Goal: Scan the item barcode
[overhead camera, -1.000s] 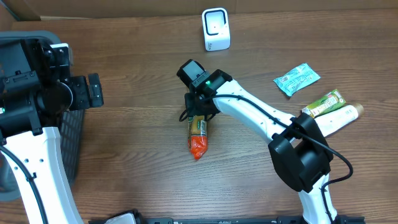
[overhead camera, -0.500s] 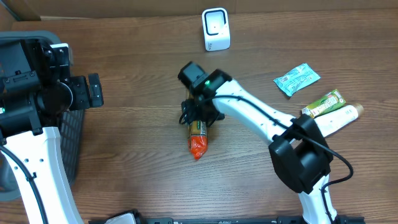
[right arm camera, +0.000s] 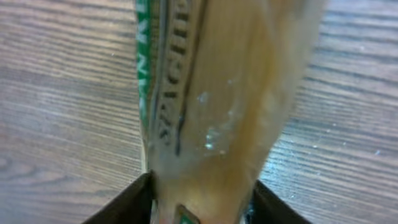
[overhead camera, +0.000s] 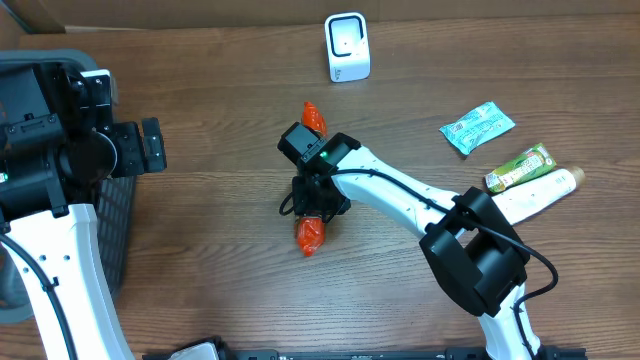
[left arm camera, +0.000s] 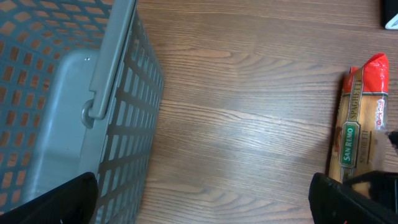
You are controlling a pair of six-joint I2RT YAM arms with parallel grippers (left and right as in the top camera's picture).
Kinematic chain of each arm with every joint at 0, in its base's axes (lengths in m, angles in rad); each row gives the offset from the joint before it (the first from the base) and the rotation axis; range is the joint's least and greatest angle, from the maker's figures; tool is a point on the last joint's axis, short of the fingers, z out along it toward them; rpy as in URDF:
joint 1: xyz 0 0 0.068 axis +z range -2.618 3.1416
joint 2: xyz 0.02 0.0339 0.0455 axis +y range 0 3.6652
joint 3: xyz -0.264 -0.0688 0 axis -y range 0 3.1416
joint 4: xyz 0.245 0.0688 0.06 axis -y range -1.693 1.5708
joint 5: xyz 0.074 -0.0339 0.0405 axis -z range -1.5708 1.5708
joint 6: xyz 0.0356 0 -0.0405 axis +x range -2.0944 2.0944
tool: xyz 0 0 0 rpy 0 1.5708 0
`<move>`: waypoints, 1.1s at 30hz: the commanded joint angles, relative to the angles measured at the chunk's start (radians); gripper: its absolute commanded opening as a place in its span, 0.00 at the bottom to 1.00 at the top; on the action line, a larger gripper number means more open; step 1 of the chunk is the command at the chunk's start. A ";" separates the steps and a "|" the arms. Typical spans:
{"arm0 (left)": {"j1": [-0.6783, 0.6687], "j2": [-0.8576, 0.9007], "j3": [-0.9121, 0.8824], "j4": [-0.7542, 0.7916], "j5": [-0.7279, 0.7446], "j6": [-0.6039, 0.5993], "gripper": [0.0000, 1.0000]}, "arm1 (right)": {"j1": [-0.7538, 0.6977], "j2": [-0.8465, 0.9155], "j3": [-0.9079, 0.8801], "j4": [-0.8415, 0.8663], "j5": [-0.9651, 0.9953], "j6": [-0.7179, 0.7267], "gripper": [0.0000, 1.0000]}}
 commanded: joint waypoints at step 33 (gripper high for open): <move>-0.002 0.000 0.008 0.000 -0.003 0.016 1.00 | 0.028 0.121 0.143 -0.500 0.577 -0.053 0.07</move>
